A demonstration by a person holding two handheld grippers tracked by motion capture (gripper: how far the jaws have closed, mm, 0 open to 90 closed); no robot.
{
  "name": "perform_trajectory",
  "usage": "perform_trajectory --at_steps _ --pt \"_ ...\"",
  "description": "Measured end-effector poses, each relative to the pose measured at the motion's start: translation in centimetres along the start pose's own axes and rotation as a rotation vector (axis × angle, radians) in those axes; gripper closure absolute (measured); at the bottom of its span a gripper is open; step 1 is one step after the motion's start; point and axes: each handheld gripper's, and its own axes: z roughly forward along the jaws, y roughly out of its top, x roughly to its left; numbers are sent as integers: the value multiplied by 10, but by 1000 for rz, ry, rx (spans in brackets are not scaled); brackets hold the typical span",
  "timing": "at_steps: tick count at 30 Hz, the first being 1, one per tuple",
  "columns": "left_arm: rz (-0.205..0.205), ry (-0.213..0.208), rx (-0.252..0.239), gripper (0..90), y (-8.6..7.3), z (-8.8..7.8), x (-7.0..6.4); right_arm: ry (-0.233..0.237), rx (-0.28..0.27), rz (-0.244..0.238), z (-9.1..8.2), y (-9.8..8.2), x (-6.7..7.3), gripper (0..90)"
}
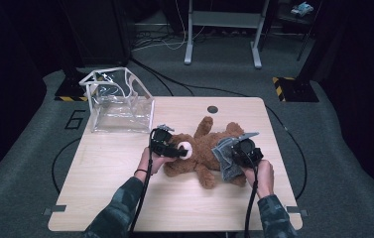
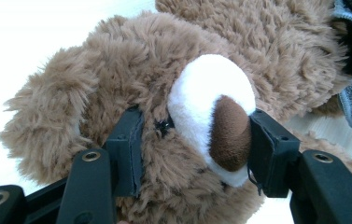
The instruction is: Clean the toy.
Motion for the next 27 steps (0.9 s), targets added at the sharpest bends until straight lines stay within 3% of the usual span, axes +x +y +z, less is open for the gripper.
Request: perform_trajectory --at_steps 7,14,17,18,22,25,27 --pt "-2 -1 -1 444 0 0 0 -11 56 1 -9 -29 -6 805" --pt "-3 0 -9 444 0 0 1 -49 152 17 -11 -55 -20 805" --pt "-5 0 -11 444 0 0 1 -71 94 44 -26 -51 -24 805" --pt "-4 0 -11 444 0 0 1 -77 48 47 -36 -45 -23 805" --pt "-5 0 -9 444 0 1 1 -29 -96 30 -58 -17 -6 803" --pt "-7 0 -7 444 1 1 2 8 -117 -14 -48 1 12 803" --pt "-10 1 -4 444 1 1 2 5 -78 -46 -27 8 23 804"
